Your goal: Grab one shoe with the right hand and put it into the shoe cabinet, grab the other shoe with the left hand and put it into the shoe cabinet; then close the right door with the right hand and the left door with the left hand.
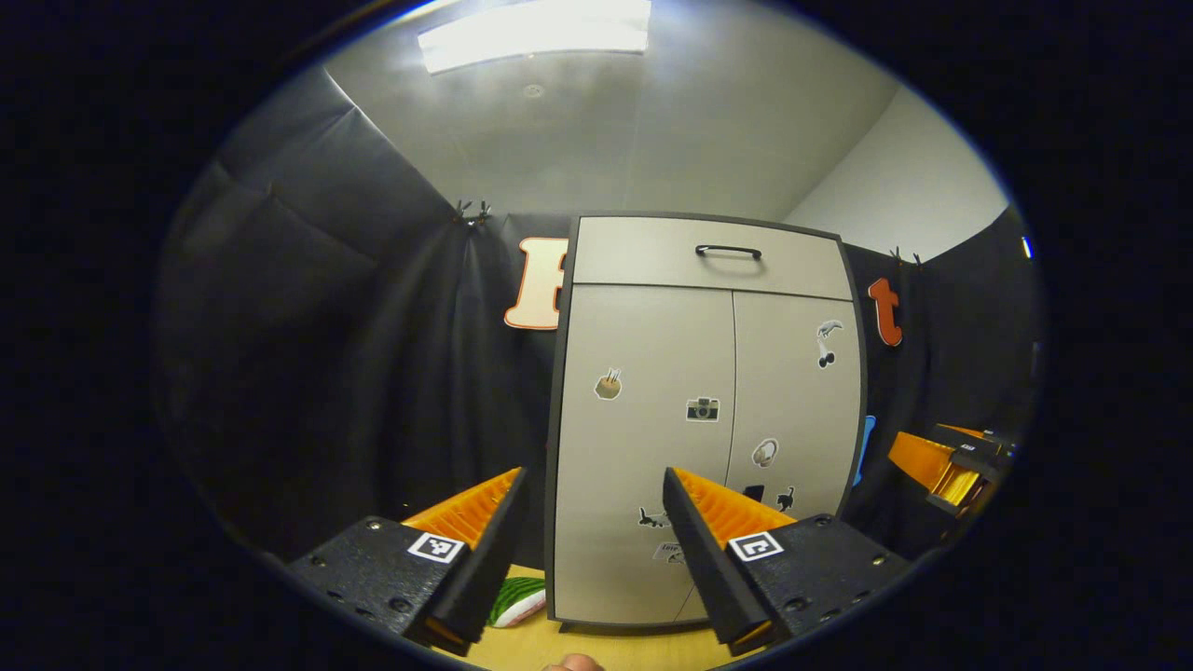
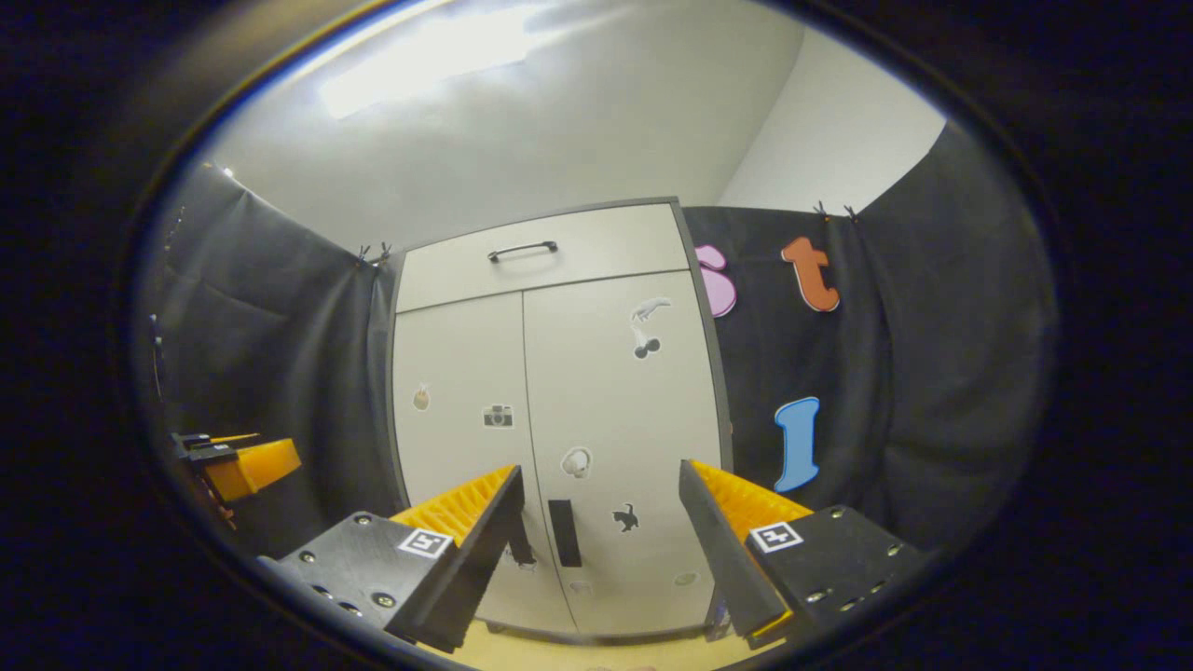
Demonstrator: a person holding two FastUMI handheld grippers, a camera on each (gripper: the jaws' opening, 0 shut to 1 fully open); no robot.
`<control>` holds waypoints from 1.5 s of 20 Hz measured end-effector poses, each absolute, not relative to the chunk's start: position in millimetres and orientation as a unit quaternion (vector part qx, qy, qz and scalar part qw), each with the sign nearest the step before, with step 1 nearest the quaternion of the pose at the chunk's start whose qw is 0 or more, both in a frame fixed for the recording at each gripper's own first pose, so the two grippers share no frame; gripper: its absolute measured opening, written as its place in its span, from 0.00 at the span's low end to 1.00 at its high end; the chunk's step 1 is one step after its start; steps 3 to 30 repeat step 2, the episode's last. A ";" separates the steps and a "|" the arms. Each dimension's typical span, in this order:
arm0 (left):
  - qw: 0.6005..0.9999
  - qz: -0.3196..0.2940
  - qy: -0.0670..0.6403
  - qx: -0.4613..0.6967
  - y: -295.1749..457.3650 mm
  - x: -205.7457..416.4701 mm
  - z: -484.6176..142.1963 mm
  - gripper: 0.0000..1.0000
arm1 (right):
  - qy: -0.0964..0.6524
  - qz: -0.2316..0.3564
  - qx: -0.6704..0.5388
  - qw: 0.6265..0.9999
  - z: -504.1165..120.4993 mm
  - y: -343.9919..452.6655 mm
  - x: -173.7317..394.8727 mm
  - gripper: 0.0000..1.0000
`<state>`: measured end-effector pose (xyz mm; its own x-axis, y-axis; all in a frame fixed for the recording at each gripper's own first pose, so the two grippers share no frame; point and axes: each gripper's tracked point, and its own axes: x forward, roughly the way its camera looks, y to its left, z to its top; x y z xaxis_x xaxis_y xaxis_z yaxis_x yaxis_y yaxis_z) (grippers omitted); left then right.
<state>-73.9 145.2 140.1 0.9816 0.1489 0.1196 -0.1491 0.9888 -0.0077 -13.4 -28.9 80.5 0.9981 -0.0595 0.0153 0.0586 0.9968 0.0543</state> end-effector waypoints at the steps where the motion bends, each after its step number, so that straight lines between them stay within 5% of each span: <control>1: 0.996 0.070 -0.063 0.000 142.1 -79.4 139.6 1.00 | -0.010 -0.033 0.022 0.999 79.7 -27.9 -13.9 1.00; 30: 0.996 0.067 -0.063 0.002 142.3 -80.4 139.1 0.99 | -0.011 -0.037 0.019 0.999 78.6 -26.4 -14.3 1.00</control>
